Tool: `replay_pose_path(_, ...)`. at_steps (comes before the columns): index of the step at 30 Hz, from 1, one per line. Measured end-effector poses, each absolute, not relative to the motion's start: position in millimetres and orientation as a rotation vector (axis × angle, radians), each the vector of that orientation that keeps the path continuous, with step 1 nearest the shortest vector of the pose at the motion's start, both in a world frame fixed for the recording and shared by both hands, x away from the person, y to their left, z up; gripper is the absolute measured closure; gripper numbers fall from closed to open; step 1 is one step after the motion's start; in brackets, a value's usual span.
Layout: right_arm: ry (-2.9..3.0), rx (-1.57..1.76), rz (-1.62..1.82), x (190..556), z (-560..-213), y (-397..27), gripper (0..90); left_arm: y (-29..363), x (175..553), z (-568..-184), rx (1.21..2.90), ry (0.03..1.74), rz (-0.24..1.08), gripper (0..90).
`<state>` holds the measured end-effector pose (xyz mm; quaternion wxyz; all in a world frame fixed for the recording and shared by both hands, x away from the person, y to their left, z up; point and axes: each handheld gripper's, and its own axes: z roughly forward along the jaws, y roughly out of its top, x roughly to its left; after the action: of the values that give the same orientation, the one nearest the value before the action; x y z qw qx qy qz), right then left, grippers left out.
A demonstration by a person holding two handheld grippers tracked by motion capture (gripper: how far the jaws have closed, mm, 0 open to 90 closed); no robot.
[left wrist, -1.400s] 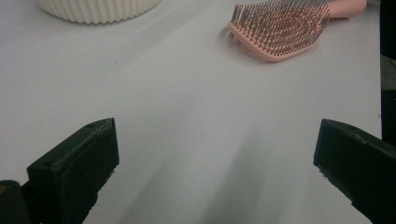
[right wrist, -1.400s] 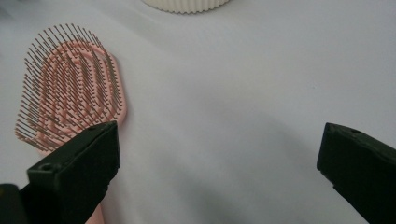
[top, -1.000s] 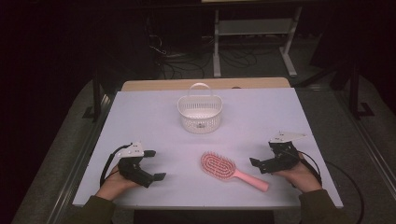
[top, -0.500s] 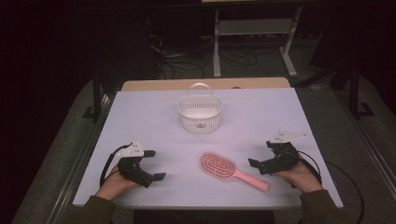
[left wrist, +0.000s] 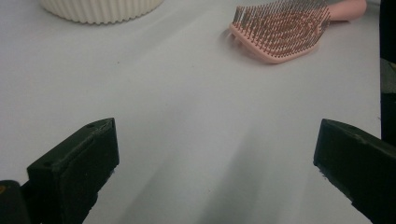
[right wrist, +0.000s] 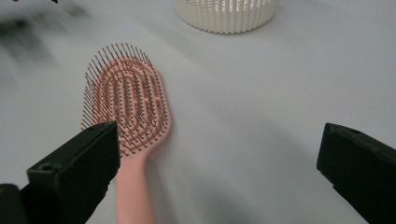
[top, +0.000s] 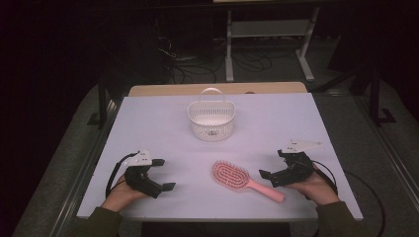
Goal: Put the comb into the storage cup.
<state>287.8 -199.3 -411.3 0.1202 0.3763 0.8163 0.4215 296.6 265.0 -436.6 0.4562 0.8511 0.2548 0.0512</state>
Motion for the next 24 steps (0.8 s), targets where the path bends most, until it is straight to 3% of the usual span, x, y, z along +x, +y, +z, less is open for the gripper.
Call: replay_pose_path(24, 2.435, 1.023, 1.241, 283, -408, -184, 0.0, 264, 295, -436, 2.103, 0.621, 0.129, 0.1)
